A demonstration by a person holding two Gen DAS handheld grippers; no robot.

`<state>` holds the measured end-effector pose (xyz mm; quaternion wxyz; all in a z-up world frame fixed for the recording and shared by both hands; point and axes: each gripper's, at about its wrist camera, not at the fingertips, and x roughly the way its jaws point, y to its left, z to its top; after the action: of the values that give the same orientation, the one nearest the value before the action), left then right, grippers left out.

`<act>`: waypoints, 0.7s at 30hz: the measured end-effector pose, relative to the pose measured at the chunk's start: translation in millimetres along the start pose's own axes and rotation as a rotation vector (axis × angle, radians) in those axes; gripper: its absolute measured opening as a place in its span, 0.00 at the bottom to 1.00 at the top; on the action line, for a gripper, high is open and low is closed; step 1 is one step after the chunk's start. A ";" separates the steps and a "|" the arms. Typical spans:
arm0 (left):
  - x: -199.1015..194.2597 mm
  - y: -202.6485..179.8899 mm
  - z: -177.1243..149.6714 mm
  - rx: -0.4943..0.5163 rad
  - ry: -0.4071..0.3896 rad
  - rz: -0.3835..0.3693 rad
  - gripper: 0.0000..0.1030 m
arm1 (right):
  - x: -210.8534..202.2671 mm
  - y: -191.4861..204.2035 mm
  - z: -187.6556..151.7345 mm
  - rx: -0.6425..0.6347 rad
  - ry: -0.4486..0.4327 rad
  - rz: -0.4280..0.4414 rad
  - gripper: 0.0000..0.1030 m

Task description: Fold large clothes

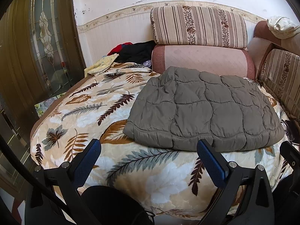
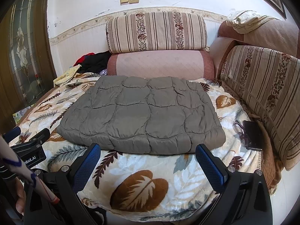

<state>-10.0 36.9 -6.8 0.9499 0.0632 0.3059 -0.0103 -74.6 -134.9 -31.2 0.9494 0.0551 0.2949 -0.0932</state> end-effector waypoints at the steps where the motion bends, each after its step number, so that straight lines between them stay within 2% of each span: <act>1: -0.1 0.1 -0.2 0.000 0.000 0.002 0.99 | 0.5 -0.4 -0.3 0.000 0.001 0.000 1.00; 21: 1.1 4.5 -5.9 0.001 0.008 0.011 0.99 | 2.6 -3.2 -2.5 -0.002 0.007 -0.003 1.00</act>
<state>-12.2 42.1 -11.7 0.9488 0.0653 0.3091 -0.0047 -74.6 -138.0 -34.9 0.9483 0.0541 0.2983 -0.0939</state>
